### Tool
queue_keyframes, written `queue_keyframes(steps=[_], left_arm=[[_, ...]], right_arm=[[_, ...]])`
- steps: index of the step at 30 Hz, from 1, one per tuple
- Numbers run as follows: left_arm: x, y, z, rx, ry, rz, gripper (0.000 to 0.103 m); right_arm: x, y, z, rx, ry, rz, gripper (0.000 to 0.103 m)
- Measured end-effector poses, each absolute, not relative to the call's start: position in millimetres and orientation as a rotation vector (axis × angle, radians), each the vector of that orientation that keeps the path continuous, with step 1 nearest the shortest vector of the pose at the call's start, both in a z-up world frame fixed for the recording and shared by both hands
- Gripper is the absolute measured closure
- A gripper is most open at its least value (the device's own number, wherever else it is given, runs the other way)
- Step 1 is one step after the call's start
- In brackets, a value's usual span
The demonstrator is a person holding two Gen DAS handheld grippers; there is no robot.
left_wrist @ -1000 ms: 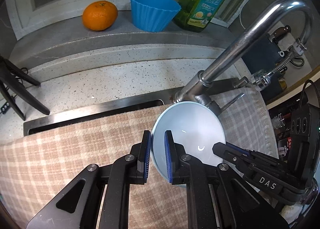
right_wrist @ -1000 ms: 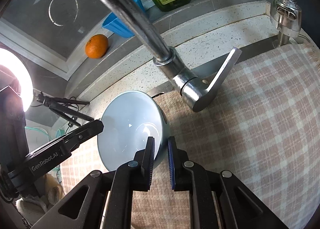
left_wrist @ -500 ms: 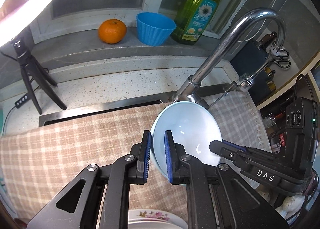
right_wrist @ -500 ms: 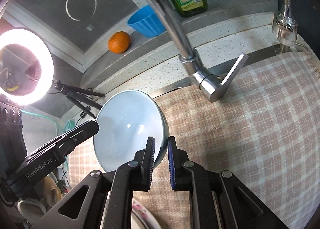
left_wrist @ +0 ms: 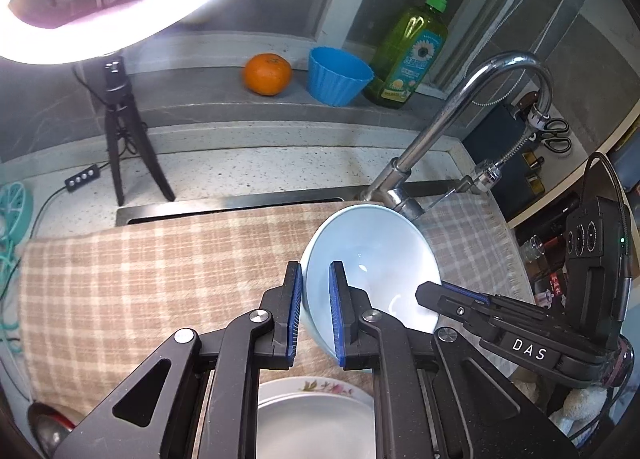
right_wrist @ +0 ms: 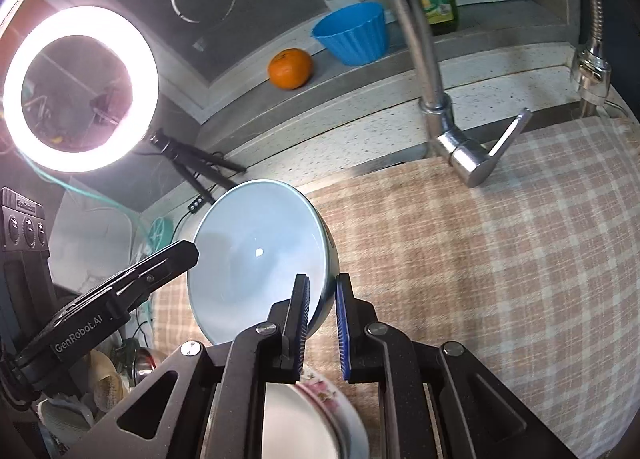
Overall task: Organize plates and bowls
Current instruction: 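Carry the white bowl with both tools over the nested steel bowls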
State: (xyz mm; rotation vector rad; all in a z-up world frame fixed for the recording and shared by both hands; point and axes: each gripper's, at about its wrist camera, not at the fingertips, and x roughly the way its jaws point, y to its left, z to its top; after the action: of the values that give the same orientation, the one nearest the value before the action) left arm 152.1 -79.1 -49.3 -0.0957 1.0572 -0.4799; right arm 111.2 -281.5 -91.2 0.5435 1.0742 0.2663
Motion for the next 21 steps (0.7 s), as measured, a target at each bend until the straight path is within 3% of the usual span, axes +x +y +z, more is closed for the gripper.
queue_keyframes(steps=[21], left_arm=[[96.9,40.3,-41.1,-0.245,1.019,-0.315,0.091]], right_arm=[[90.0,-166.6,-74.0,0.410,1.106,0.471,0.091]])
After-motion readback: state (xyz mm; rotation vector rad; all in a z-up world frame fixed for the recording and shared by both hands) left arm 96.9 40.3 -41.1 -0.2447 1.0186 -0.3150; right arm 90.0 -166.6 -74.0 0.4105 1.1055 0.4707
